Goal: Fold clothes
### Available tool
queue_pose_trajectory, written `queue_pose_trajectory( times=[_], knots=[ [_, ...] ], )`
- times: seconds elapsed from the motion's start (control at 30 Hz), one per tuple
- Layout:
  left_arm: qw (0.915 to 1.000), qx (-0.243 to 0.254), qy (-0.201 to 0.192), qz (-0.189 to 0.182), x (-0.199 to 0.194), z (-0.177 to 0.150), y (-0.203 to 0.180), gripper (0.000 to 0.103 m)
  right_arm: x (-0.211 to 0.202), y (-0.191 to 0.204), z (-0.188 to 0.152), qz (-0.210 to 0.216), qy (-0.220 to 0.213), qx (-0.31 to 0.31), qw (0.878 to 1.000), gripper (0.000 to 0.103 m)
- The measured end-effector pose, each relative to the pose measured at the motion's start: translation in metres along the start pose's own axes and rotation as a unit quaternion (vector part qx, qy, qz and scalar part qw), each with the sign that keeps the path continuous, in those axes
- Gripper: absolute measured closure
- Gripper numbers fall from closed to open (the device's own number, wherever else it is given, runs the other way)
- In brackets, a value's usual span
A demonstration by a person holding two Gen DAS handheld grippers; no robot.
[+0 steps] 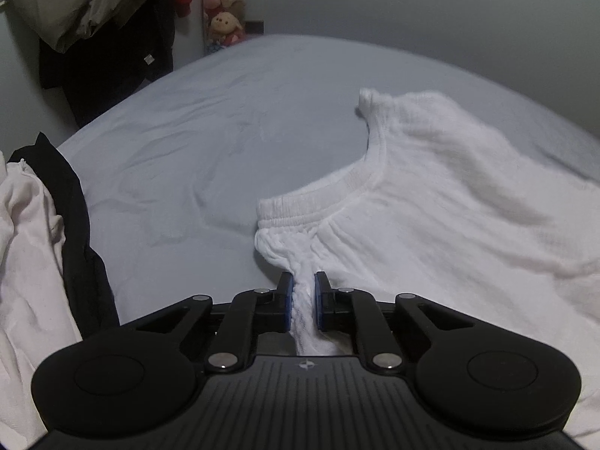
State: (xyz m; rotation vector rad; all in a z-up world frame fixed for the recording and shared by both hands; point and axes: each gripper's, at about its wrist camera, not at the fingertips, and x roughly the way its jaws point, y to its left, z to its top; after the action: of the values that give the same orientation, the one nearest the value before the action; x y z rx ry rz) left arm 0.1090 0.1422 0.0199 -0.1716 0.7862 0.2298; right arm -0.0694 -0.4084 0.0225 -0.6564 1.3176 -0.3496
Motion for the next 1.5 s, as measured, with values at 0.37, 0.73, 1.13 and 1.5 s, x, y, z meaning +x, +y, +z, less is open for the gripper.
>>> queue_pose_trajectory(
  times=[0.37, 0.73, 1.13, 1.5],
  knots=[
    [0.9977, 0.039, -0.054, 0.011, -0.049, 0.023, 0.002, 0.094, -0.054, -0.096, -0.006, -0.113, -0.022, 0.079, 0.990, 0.102],
    [0.9946, 0.100, -0.018, 0.019, -0.091, 0.027, 0.007, 0.094, -0.091, -0.103, -0.050, -0.105, -0.039, 0.086, 0.990, 0.102],
    [0.9826, 0.164, 0.058, 0.065, -0.075, -0.007, 0.006, 0.094, -0.056, -0.055, -0.123, -0.029, 0.005, 0.100, 0.995, 0.102],
    [0.9769, 0.183, 0.082, 0.074, -0.076, -0.014, 0.004, 0.083, -0.022, -0.037, -0.151, 0.020, 0.032, 0.143, 0.989, 0.094]
  ],
)
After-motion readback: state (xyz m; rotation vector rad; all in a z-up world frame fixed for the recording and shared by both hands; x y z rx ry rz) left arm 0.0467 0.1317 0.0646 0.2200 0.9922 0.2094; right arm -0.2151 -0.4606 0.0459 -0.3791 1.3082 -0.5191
